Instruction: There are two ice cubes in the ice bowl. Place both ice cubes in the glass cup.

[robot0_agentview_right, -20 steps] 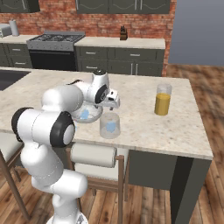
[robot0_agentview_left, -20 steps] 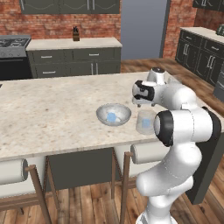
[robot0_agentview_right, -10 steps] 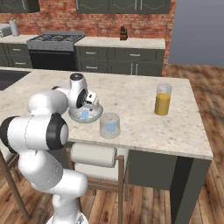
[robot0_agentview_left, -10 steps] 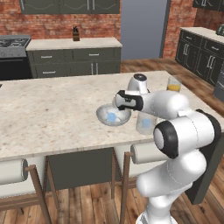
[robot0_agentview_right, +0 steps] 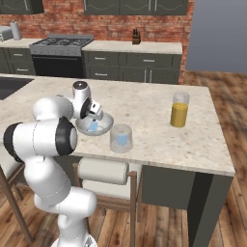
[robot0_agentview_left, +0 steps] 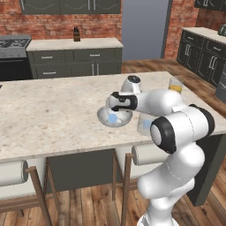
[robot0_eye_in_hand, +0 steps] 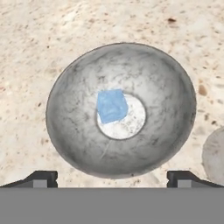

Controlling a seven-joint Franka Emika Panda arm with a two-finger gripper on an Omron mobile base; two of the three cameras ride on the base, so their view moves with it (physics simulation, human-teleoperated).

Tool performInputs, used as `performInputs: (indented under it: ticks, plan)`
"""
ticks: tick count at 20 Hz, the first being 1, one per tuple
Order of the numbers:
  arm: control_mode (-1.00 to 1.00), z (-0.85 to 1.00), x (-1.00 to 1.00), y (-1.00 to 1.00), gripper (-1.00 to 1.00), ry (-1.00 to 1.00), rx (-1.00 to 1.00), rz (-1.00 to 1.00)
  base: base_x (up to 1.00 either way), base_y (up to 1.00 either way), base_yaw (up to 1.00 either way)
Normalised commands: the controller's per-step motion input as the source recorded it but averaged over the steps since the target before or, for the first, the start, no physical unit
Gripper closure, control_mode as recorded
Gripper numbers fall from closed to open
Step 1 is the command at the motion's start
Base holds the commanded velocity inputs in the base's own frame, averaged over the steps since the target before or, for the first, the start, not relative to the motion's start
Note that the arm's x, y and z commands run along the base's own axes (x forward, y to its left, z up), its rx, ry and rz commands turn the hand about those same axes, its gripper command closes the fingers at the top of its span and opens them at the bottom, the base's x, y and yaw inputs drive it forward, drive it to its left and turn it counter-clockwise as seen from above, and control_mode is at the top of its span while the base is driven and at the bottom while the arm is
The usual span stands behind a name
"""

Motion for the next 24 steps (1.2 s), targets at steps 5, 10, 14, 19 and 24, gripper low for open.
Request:
performInputs:
  ticks: [5, 10, 14, 19, 24]
  plan:
    - [-1.0, -0.18, 0.52, 0.0, -1.0, 0.01, 0.0, 0.0, 0.0, 0.0, 0.0]
    - [-1.0, -0.28, 0.43, 0.03, -1.0, 0.06, 0.0, 0.0, 0.0, 0.0, 0.0]
    - [-1.0, -0.38, 0.29, 0.1, -1.0, 0.11, 0.0, 0.0, 0.0, 0.0, 0.0]
    - [-1.0, -0.28, 0.12, 0.11, -1.0, 0.08, 0.0, 0.0, 0.0, 0.0, 0.0]
    - [-1.0, -0.26, 0.0, 0.06, -1.0, 0.06, 0.0, 0.0, 0.0, 0.0, 0.0]
